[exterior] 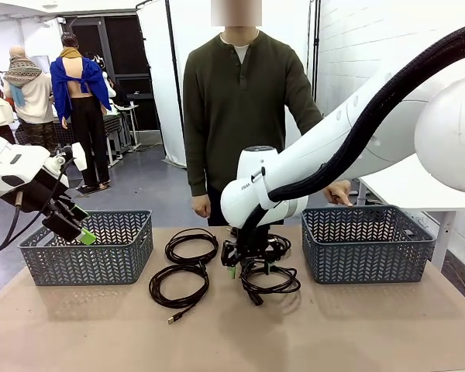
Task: Organize the cables according to human instructions.
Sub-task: Pick up a bundle of cables and place it in the basket indicated by the human.
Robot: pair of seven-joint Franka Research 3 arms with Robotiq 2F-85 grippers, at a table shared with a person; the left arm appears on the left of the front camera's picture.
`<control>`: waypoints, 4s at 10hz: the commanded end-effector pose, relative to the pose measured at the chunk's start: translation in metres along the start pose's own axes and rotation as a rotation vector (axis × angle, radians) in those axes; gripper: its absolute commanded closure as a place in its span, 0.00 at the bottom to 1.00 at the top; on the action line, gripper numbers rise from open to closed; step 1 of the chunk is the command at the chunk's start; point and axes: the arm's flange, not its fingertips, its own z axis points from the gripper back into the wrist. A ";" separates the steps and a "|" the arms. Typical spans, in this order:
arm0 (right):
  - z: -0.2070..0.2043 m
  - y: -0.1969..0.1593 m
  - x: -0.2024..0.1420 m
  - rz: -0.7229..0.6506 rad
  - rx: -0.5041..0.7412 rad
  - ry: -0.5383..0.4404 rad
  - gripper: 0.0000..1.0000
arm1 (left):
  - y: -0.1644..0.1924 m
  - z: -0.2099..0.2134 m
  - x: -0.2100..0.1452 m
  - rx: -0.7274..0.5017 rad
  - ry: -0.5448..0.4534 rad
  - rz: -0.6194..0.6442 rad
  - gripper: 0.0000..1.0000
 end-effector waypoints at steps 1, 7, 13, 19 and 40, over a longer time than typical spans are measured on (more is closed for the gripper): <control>-0.006 0.004 0.008 -0.024 -0.052 -0.005 0.00 | 0.002 -0.001 -0.002 -0.015 -0.012 -0.002 0.00; -0.014 0.003 0.013 -0.043 -0.100 0.022 0.00 | 0.002 -0.001 -0.002 -0.015 -0.012 -0.002 0.00; -0.021 0.010 0.014 -0.037 -0.122 0.040 0.37 | 0.002 -0.001 -0.002 -0.015 -0.012 -0.002 0.00; -0.025 0.013 0.013 -0.025 -0.070 0.043 1.00 | 0.002 -0.001 -0.002 -0.015 -0.012 -0.002 0.00; 0.171 -0.028 -0.026 1.032 -0.155 0.023 1.00 | 0.002 -0.001 -0.002 -0.015 -0.012 -0.002 0.00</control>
